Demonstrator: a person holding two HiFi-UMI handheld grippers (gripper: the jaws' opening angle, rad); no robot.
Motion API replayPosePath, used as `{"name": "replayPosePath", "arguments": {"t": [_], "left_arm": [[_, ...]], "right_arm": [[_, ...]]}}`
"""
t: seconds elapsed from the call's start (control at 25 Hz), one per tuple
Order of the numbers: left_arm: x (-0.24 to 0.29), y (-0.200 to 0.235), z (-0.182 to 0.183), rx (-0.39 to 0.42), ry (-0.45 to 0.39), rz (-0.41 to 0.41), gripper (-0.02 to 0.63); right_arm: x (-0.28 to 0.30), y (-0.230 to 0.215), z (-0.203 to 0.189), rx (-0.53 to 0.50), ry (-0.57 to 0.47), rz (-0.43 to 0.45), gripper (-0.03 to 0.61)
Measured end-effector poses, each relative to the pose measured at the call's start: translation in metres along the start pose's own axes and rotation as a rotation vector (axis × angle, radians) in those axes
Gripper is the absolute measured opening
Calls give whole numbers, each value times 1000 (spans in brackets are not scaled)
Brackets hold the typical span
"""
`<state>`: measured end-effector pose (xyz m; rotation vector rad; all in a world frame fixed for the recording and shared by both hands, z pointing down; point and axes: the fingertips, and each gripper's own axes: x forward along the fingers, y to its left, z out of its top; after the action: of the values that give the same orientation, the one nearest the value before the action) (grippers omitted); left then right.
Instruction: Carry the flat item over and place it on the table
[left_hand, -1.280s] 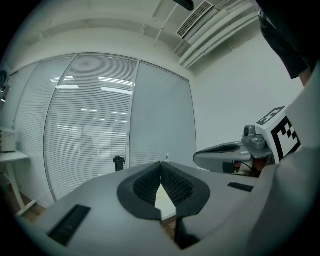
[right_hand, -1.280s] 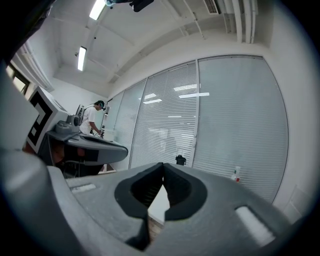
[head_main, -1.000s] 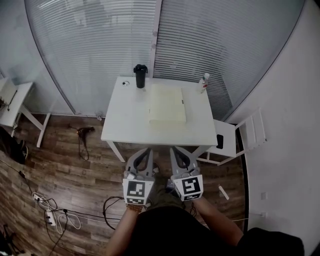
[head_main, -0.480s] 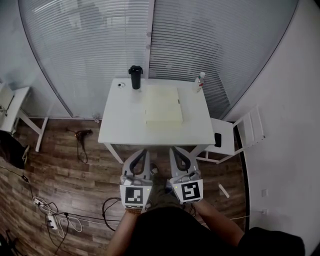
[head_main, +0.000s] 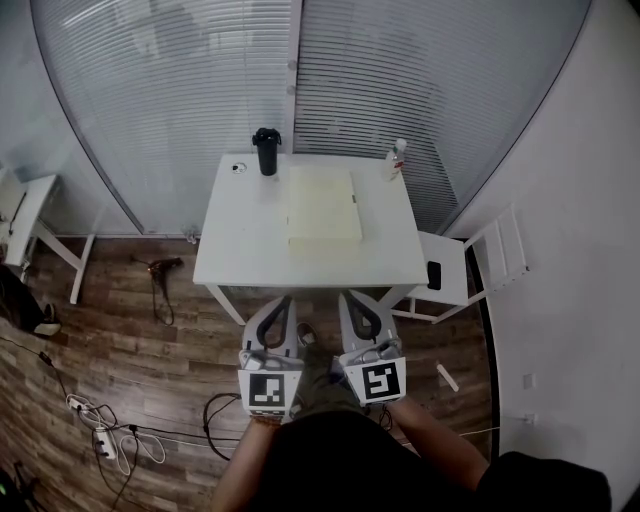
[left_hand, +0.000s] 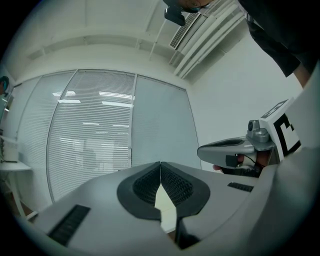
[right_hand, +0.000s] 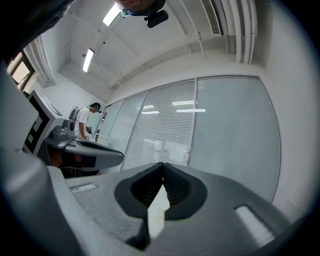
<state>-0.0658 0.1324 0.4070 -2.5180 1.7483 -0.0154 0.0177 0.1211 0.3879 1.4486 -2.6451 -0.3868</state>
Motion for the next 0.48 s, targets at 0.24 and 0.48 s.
{"name": "replayPosePath", "arguments": {"t": [0.24,0.48], "left_arm": [[3,-3,-3,-15,6,-5,6],[8,-1,-9,44,-4,-22,6]], "right_arm": [[-1,-6,-4,-4,6,-6,-3],[-3,-12,-7,-4,20,-17,-3]]}}
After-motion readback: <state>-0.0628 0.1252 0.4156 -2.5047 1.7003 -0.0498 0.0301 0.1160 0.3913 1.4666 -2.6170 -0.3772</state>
